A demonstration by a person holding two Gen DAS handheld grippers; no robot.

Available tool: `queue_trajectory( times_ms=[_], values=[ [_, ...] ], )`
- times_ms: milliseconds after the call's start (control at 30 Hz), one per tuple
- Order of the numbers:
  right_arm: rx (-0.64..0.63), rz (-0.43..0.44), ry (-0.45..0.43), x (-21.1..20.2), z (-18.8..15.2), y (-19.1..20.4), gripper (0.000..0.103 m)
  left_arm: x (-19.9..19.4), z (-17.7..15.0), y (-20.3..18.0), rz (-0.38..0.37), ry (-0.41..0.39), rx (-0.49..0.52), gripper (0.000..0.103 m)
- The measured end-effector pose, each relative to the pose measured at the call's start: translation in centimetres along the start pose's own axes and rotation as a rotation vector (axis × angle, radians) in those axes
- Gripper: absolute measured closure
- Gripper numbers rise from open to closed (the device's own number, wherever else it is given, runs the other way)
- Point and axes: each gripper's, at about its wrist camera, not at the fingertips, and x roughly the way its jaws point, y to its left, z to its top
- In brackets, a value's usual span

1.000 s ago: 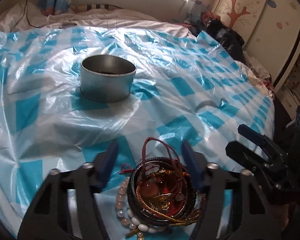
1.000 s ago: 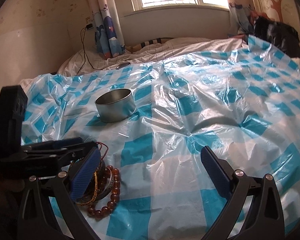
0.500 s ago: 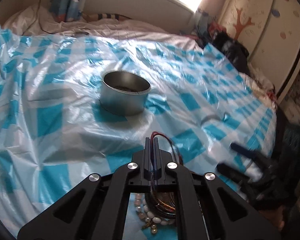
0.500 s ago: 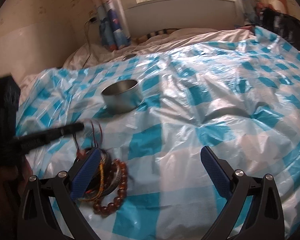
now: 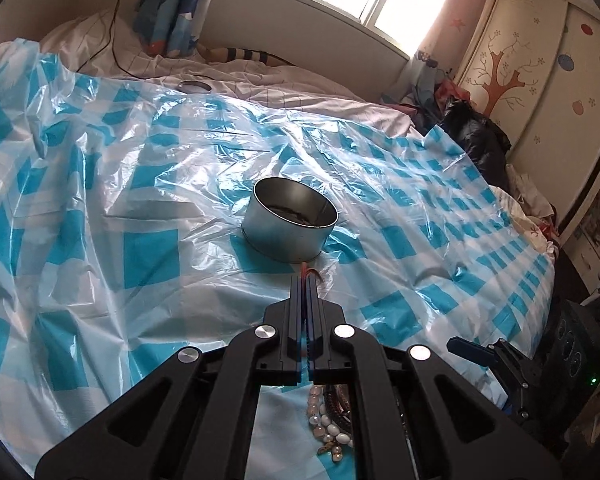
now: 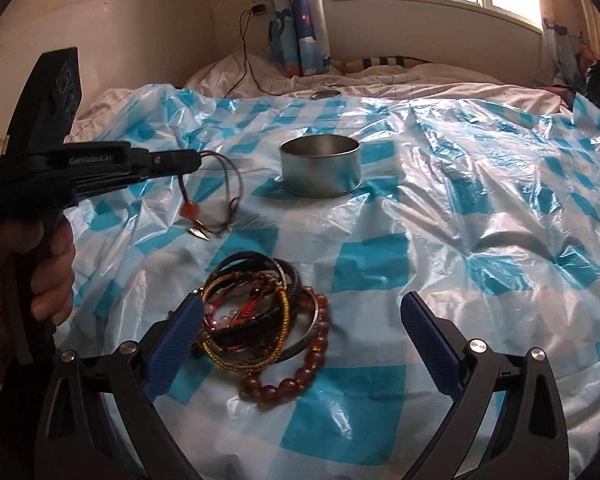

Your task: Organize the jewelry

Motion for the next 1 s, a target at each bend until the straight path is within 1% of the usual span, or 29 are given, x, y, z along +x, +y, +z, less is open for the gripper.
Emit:
queue_trajectory(
  times_ms=[67,100,167,200,233,267,300,400,467,633,700,767,833,1000],
  values=[
    [-0.003,0.002,0.01,0.2,-0.1,0.1,0.03,0.0,-0.1,0.0,0.002,-0.001,-0.002,0.101],
    [-0.001,0.001,0.019,0.4,-0.1,0.1,0.032,0.0,-0.1,0.0,0.004,-0.001,-0.003,0.101],
    [0.018,0.021,0.041,0.8,-0.2,-0.3,0.043,0.0,-0.2,0.0,0.006,0.002,-0.006,0.101],
    [0.027,0.034,0.045,0.9,-0.2,-0.4,0.045,0.1,-0.2,0.1,0.008,0.003,-0.007,0.101],
    [0.032,0.044,0.048,0.9,-0.3,-0.5,0.05,0.1,-0.3,0.1,0.01,0.004,-0.007,0.101],
    [0.033,0.048,0.051,0.9,-0.3,-0.5,0.058,0.1,-0.3,0.2,0.011,0.005,-0.007,0.101],
    [0.034,0.056,0.06,1.0,-0.4,-0.4,0.064,0.1,-0.2,0.2,0.012,0.005,-0.007,0.101],
    [0.036,0.063,0.065,1.0,-0.5,-0.3,0.068,0.3,-0.2,0.4,0.016,0.009,-0.01,0.101],
    [0.043,0.063,0.056,0.8,-0.4,-0.4,0.077,0.4,-0.3,0.5,0.019,0.014,-0.011,0.101],
    [0.039,0.036,0.051,0.5,-0.4,-0.4,0.078,0.6,-0.4,0.6,0.022,0.021,-0.011,0.101],
    [0.027,0.034,0.045,0.2,-0.6,0.0,0.081,0.7,-0.4,0.6,0.023,0.023,-0.012,0.101],
    [0.025,0.044,0.039,0.0,-0.7,0.3,0.092,0.8,-0.5,0.6,0.024,0.026,-0.012,0.101],
    [0.028,0.053,0.033,-0.2,-0.8,0.3,0.097,0.9,-0.6,0.7,0.026,0.03,-0.012,0.101],
    [0.08,0.113,-0.001,-0.9,-0.7,-0.3,0.098,1.3,-0.9,0.6,0.036,0.042,-0.01,0.101]
  ],
)
